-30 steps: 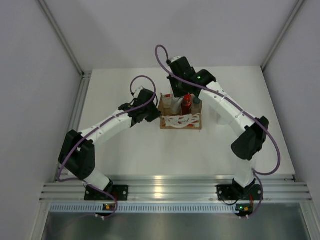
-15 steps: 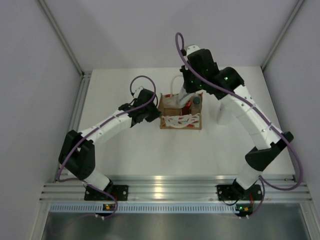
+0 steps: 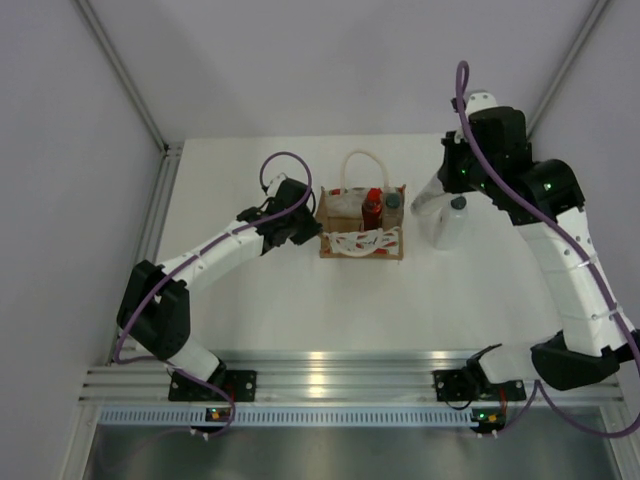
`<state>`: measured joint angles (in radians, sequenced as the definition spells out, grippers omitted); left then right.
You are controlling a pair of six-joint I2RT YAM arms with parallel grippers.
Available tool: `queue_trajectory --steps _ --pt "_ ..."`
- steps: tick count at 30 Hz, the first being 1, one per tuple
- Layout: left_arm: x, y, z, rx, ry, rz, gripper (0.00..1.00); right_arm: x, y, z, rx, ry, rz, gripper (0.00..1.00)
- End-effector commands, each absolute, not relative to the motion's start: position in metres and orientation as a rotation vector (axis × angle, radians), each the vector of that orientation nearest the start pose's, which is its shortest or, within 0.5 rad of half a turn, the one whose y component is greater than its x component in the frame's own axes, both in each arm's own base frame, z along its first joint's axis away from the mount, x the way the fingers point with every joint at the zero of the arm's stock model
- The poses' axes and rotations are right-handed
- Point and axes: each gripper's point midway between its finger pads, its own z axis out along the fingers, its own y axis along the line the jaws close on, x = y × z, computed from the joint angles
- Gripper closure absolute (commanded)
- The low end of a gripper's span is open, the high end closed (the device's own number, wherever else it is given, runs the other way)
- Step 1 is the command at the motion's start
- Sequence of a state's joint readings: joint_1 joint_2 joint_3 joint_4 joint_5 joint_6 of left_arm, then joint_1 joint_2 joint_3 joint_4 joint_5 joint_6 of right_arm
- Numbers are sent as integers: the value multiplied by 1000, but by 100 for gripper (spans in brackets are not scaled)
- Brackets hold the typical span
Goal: Take the personal care products out of the canvas bag
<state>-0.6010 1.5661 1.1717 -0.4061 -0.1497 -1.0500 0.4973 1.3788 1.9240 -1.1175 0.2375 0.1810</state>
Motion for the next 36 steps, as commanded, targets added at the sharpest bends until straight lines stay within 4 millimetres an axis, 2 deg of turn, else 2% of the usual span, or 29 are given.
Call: queue_trajectory --steps 1,3,4,6,7,9,10,14,19,27,28,29,30,32,33,35,36 --pt "347 -230 141 -654 2346 -514 100 305 103 369 -146 2139 100 100" --pt "346 -231 141 -651 2347 -514 100 305 92 363 -114 2138 102 100" --pt "346 -230 141 -651 2347 -513 100 307 87 347 -101 2172 90 100" --pt "347 -231 141 -647 2347 -514 100 311 85 337 -90 2181 90 100" --pt "347 -230 142 -646 2346 -515 100 312 81 320 -81 2217 73 100" --pt "347 -230 142 -644 2346 -515 100 320 80 307 -73 2232 84 100" --pt "346 -230 141 -644 2349 -515 100 321 80 289 -72 2266 84 100" --pt "346 -231 141 -632 2351 -515 100 338 76 252 -44 2336 73 100" --pt "345 -230 141 -633 2353 -516 100 354 85 220 -51 2389 92 100" --pt "345 -231 145 -621 2348 -522 100 364 82 181 -31 2453 34 100" --pt "345 -230 145 -621 2348 -521 100 364 81 177 -31 2461 30 97" --pt "345 -230 144 -620 2349 -522 100 364 80 174 -27 2466 25 88" --pt "344 -231 144 -619 2351 -522 100 365 81 172 -27 2468 21 74" --pt "344 -230 144 -621 2350 -521 100 364 79 169 -22 2473 13 62" --pt "344 -230 142 -621 2353 -516 100 364 77 170 -18 2470 3 50" --pt "344 -231 143 -619 2352 -520 100 364 77 173 -16 2460 2 43" --pt "344 -231 144 -618 2352 -523 100 364 77 176 -17 2454 4 26"
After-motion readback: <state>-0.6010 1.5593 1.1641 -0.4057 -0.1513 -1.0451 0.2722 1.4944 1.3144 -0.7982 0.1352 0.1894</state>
